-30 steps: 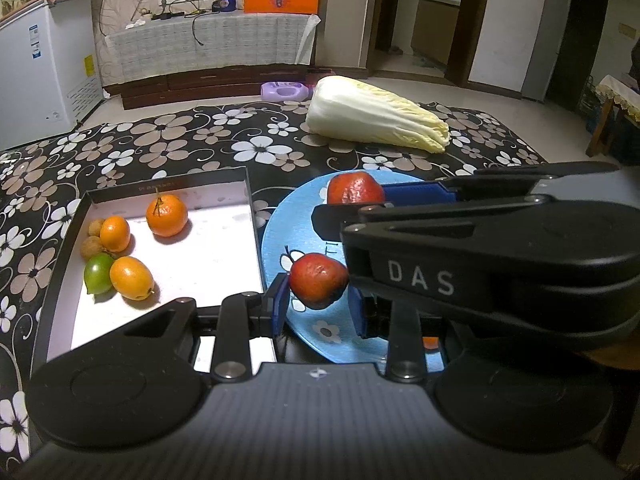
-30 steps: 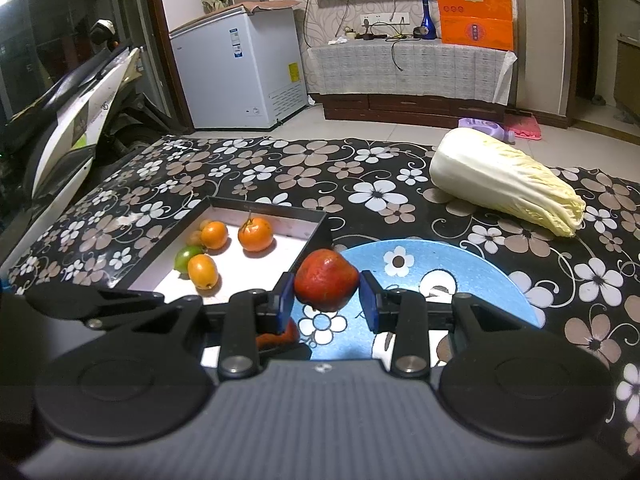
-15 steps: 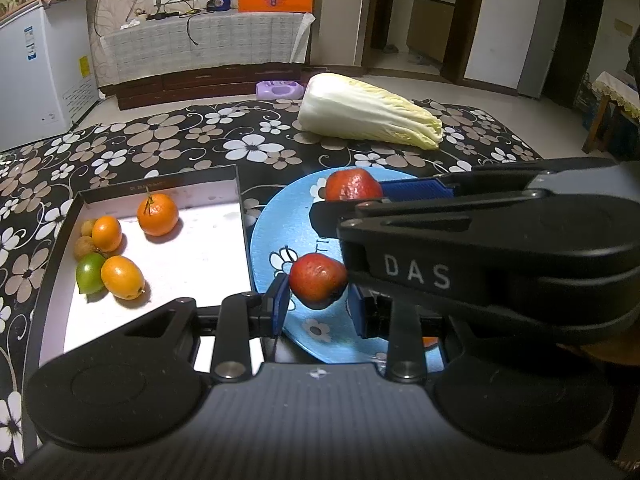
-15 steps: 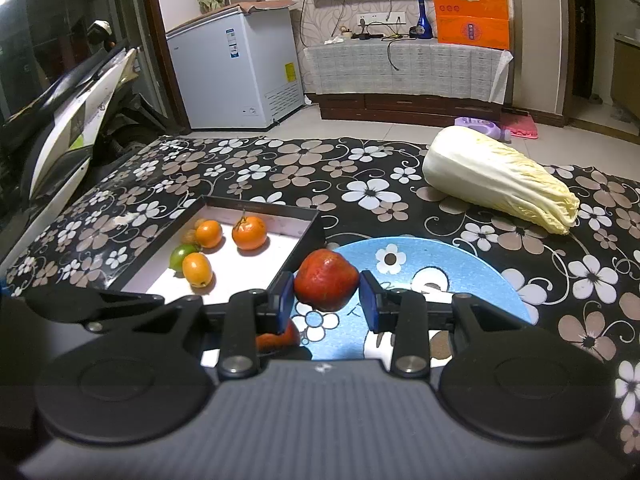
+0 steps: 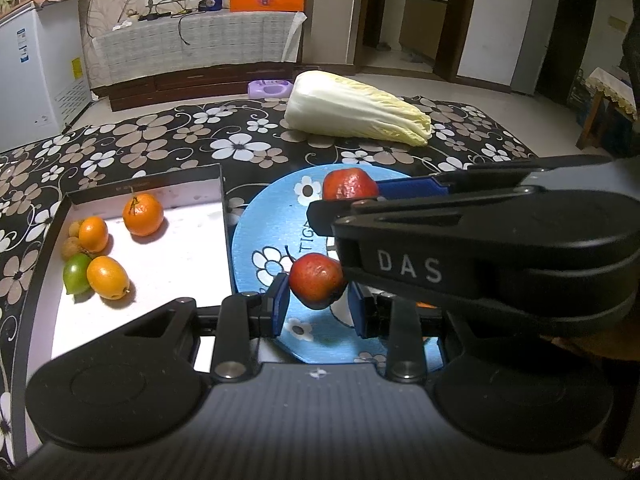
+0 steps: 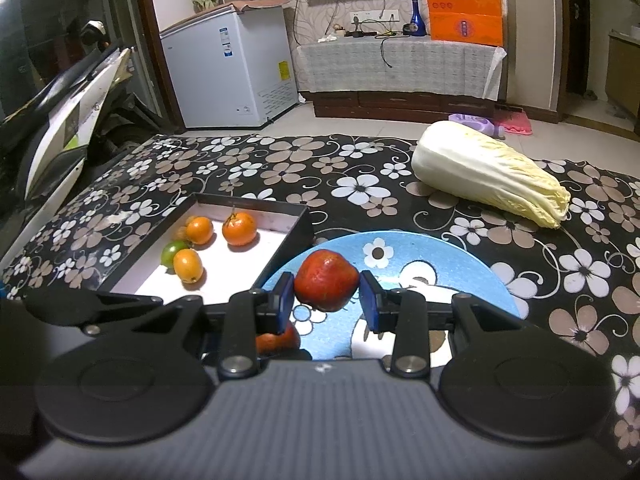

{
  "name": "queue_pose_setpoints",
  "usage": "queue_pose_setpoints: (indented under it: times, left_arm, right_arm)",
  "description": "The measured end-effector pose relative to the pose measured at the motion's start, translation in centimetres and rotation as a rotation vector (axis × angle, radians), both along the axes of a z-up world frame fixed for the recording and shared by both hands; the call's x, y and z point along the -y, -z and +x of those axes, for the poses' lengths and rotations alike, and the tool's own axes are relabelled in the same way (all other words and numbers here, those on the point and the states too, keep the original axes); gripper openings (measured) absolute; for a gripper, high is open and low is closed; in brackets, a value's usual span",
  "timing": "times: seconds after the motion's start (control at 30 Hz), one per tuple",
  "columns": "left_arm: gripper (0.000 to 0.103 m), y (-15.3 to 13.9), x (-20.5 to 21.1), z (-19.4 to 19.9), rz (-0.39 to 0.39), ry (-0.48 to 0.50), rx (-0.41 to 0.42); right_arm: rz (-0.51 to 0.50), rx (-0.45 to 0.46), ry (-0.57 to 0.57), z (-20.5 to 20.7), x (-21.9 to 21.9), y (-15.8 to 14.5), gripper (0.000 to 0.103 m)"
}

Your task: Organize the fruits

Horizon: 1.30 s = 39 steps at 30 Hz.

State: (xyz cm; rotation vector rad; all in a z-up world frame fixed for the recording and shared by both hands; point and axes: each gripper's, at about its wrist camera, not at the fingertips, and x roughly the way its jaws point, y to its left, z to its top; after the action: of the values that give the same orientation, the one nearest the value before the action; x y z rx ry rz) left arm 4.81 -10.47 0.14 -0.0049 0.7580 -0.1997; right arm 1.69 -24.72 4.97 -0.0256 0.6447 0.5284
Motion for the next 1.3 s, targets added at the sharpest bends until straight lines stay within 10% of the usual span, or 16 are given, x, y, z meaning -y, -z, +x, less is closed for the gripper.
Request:
queue_pose_setpoints:
  times: [1.3]
  left_arm:
    - [0.037,1.0,3.3,1.3,-0.005,0.039,0.001]
  right_arm:
    - [0.009,0.011,0.050,-0.5,2.9,-0.3,0.038]
